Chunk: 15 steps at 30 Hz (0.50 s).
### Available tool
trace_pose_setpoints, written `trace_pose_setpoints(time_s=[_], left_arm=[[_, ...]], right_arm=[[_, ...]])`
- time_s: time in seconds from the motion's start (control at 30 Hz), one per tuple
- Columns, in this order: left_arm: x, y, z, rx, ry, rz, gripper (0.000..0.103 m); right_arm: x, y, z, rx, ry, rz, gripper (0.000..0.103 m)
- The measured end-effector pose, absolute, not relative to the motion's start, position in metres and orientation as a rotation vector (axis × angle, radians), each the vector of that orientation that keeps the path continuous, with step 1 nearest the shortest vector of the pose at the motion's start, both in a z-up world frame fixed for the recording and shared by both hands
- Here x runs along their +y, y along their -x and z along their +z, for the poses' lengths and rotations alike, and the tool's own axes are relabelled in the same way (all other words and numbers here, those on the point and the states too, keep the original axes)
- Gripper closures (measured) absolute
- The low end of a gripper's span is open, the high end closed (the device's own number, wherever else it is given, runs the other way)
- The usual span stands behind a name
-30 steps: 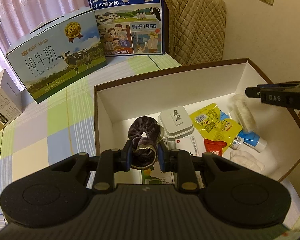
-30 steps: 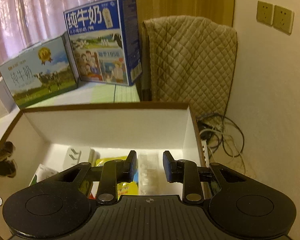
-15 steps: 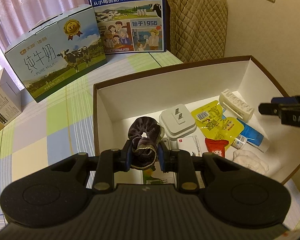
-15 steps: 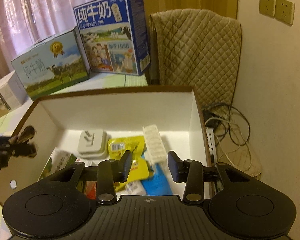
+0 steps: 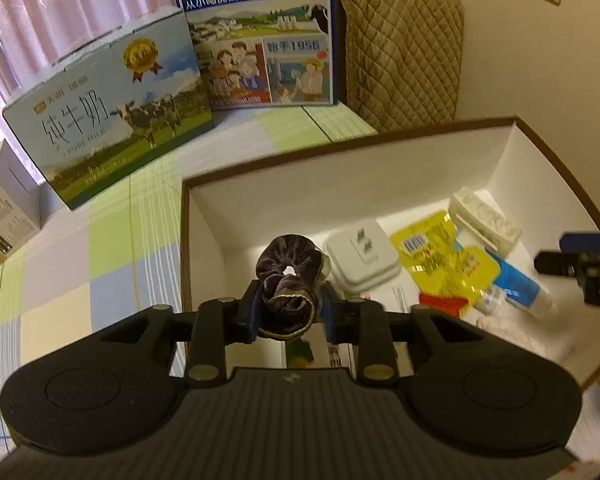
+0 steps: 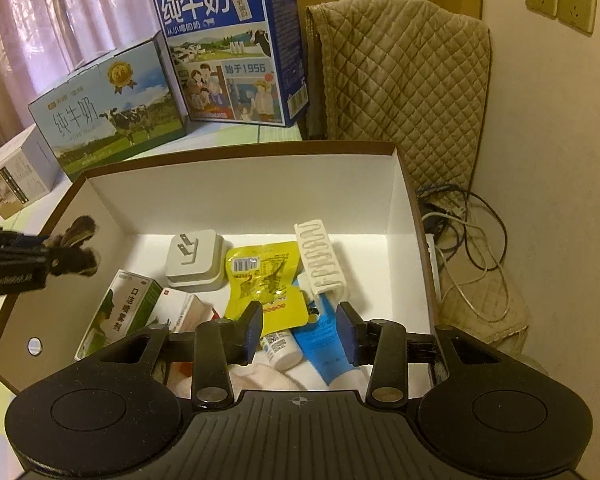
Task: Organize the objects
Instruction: 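Carry both items into the brown box and open both tools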
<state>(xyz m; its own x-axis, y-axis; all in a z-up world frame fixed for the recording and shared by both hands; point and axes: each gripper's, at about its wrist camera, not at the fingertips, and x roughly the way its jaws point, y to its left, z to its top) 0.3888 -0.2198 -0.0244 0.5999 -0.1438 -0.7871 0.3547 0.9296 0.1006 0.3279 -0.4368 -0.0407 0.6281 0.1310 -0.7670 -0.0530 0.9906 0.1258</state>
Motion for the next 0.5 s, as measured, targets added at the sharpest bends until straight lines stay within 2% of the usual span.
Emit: trace_pose_setpoints(time_s=[0.1, 0.17, 0.37, 0.5], left_arm=[[-0.222, -0.396, -0.017, 0.844, -0.259, -0.283, 0.064], [-0.223, -0.399, -0.012, 0.824, -0.257, -0.276, 0.044], [-0.215, -0.395, -0.002, 0.808, -0.261, -0.275, 0.026], [-0.204, -0.385, 0.001, 0.831, -0.221, -0.282, 0.017]], right_arm=[[-0.432, -0.327, -0.038, 0.879, -0.092, 0.115, 0.065], [-0.428, -0.325, -0.037, 0.876, -0.088, 0.125, 0.065], [-0.418, -0.315, -0.028, 0.862, -0.086, 0.160, 0.062], [-0.412, -0.304, -0.024, 0.852, -0.091, 0.159, 0.057]])
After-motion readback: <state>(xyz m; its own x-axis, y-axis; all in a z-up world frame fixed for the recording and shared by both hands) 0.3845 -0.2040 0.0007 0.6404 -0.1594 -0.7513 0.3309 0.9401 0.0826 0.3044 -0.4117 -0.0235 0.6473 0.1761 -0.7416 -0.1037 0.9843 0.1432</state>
